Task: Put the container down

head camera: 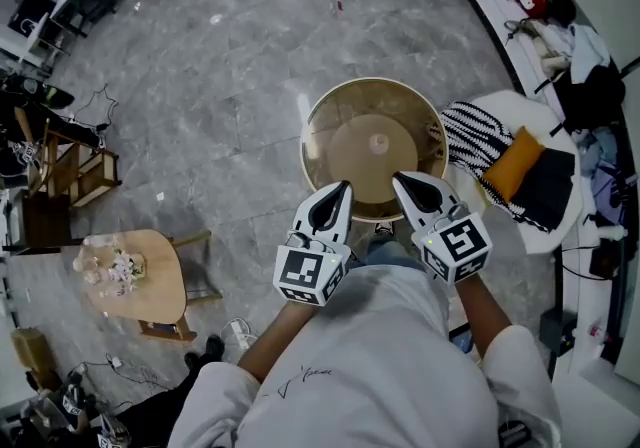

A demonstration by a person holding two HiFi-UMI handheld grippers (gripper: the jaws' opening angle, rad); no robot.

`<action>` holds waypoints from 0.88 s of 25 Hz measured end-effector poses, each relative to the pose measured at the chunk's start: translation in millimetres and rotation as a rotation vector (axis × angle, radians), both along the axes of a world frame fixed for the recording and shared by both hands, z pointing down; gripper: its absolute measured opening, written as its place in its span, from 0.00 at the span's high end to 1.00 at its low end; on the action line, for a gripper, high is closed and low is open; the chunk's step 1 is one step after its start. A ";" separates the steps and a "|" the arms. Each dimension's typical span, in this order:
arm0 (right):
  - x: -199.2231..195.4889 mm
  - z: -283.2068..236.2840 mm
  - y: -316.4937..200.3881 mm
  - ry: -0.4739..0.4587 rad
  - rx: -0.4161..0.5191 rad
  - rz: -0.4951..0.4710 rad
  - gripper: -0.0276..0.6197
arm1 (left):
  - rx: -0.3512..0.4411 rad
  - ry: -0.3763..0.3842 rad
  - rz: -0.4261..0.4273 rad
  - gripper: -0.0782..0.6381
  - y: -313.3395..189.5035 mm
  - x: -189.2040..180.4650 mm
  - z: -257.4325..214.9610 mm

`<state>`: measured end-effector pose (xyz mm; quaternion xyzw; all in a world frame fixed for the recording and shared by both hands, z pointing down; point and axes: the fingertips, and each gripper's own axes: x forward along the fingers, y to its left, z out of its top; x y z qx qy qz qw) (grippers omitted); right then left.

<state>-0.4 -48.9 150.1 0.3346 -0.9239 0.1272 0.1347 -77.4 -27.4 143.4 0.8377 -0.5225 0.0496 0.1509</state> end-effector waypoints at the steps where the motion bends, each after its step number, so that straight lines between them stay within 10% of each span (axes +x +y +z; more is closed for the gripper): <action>1: -1.6 -1.8 2.4 -0.001 0.001 -0.002 0.93 | 0.002 0.000 0.003 0.87 3.4 -1.3 -1.8; 22: -21.1 -28.3 51.8 0.042 0.064 -0.014 0.93 | 0.039 0.007 -0.032 0.87 43.5 -38.3 -20.4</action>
